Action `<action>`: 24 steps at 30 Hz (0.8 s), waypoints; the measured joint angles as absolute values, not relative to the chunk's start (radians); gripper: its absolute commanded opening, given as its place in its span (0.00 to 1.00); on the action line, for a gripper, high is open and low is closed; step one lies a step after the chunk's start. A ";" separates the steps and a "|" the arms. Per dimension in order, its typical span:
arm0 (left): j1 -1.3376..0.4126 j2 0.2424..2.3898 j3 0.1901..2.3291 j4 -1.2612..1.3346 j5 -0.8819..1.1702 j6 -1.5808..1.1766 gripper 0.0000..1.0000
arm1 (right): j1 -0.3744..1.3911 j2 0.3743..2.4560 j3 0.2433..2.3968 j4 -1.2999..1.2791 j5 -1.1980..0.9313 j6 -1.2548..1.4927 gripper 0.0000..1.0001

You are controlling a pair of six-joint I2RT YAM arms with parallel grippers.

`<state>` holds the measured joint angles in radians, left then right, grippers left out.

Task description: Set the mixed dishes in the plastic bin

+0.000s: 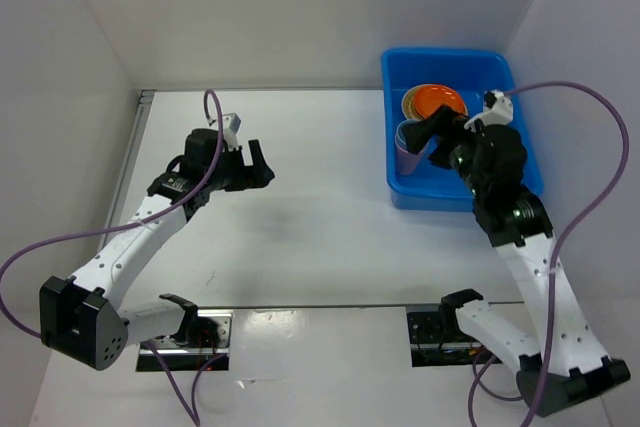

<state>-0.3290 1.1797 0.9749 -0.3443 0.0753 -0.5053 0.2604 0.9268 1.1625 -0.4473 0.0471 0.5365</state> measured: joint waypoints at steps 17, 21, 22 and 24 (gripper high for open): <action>-0.323 0.823 0.906 -0.335 0.079 -0.509 0.99 | 0.266 0.552 0.744 -0.328 -0.095 0.618 0.99; -0.323 0.786 0.855 -0.339 0.057 -0.535 0.99 | 0.266 0.435 0.713 -0.312 -0.102 0.638 0.99; -0.323 0.779 0.847 -0.342 0.051 -0.542 0.99 | 0.266 0.415 0.706 -0.310 -0.101 0.642 0.99; -0.323 0.760 0.842 -0.351 0.036 -0.556 1.00 | 0.266 0.390 0.692 -0.305 -0.101 0.651 0.99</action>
<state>-0.3229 0.7601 0.8421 -0.3508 0.0364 -0.5556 0.2661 0.3901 0.6918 -0.3054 -0.1013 0.6514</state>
